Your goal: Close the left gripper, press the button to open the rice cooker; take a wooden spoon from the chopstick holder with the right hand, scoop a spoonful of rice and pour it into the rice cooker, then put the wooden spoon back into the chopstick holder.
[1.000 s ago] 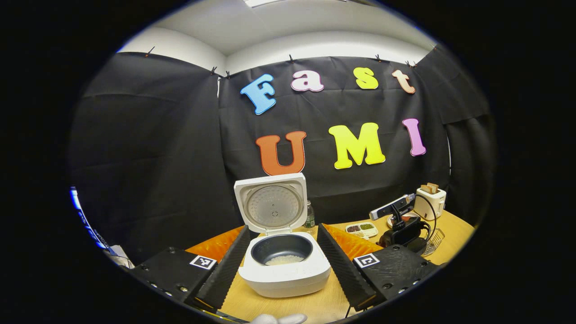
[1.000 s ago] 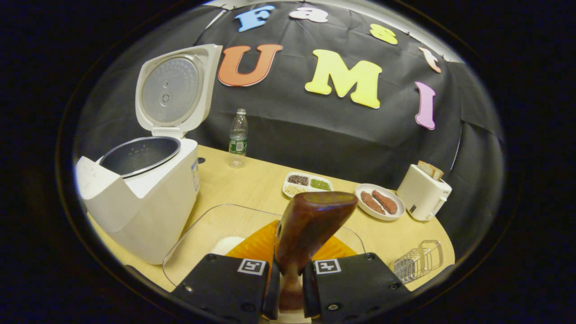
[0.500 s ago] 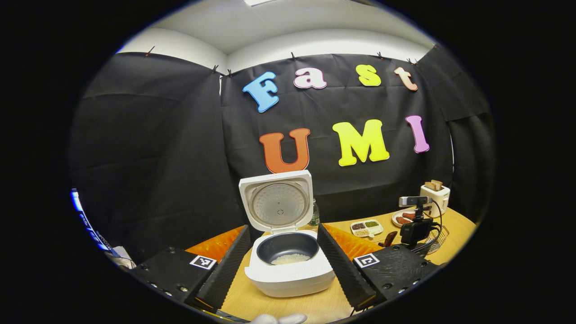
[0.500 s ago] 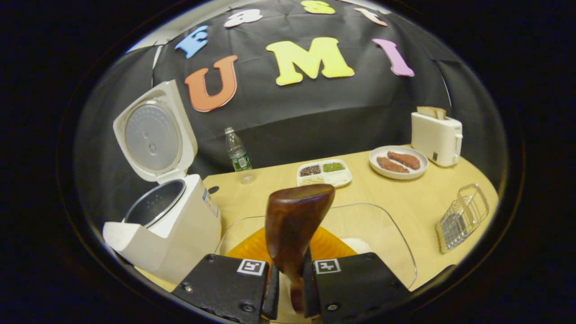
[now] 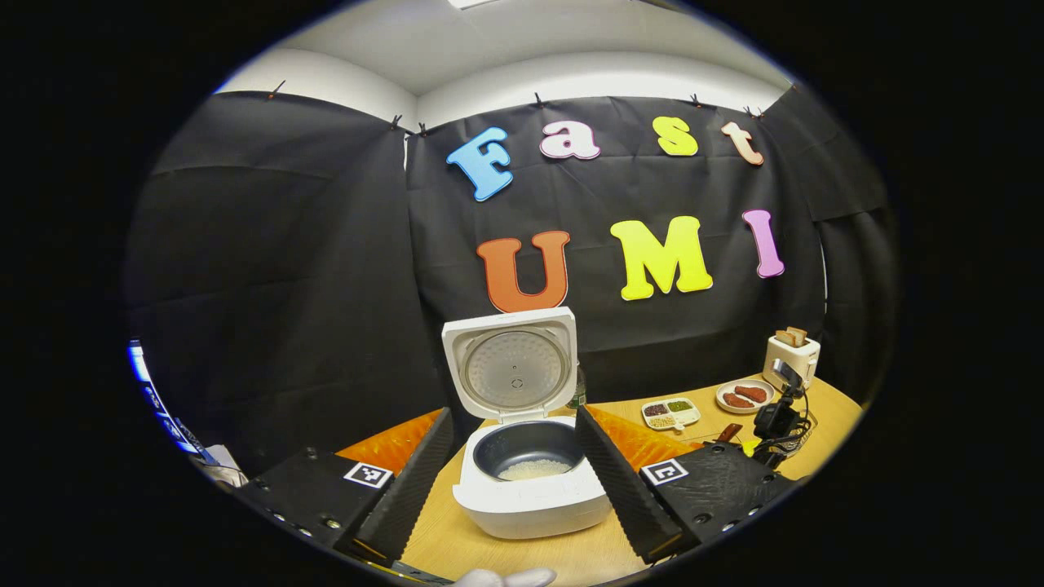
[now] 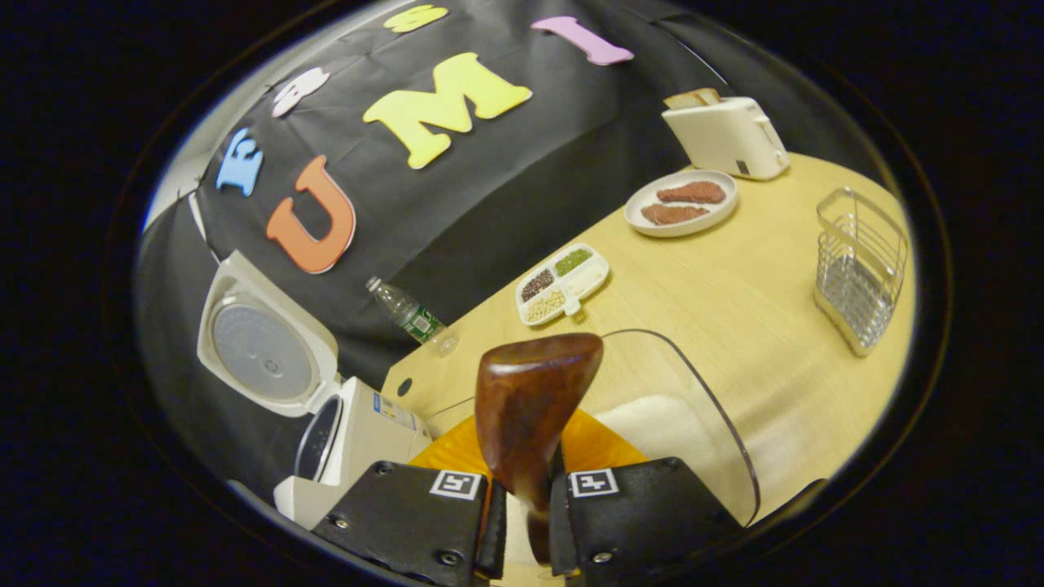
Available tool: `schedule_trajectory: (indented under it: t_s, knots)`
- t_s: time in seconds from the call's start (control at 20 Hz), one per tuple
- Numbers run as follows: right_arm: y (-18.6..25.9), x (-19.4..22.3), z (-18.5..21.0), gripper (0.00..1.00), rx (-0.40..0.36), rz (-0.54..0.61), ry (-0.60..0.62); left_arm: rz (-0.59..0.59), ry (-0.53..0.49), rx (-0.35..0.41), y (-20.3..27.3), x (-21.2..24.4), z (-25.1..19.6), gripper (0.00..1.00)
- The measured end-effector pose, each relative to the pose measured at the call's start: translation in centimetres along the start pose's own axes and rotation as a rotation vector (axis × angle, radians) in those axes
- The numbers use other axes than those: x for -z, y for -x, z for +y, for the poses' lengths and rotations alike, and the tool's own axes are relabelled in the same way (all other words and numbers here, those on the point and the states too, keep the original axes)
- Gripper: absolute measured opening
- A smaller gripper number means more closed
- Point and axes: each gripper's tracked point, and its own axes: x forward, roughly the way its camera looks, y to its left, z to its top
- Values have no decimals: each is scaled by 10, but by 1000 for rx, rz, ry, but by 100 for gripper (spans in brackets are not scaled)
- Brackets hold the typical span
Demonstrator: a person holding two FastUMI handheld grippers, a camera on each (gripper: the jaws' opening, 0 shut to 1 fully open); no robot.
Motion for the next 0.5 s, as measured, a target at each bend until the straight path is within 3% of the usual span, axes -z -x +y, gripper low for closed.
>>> schedule_trajectory:
  t_s: [0.5]
  knots:
    - [14, -24, 8, 26, -150, -17, -357, -4, 4, -22, 1, -4, 15, 95]
